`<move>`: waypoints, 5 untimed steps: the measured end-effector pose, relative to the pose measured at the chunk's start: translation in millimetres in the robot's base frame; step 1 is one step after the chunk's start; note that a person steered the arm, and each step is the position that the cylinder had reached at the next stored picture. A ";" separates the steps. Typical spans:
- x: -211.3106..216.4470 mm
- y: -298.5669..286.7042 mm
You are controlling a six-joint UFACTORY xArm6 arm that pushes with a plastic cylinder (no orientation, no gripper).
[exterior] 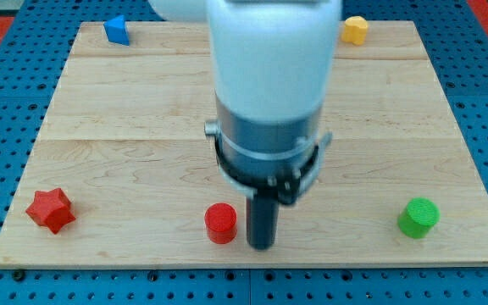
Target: Push red circle towards center
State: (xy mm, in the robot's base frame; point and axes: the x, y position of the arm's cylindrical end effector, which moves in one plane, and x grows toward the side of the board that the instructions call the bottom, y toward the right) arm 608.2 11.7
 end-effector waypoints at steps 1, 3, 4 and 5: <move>10.6 -44.9; -113.1 -50.2; -128.1 -19.2; -75.9 -73.2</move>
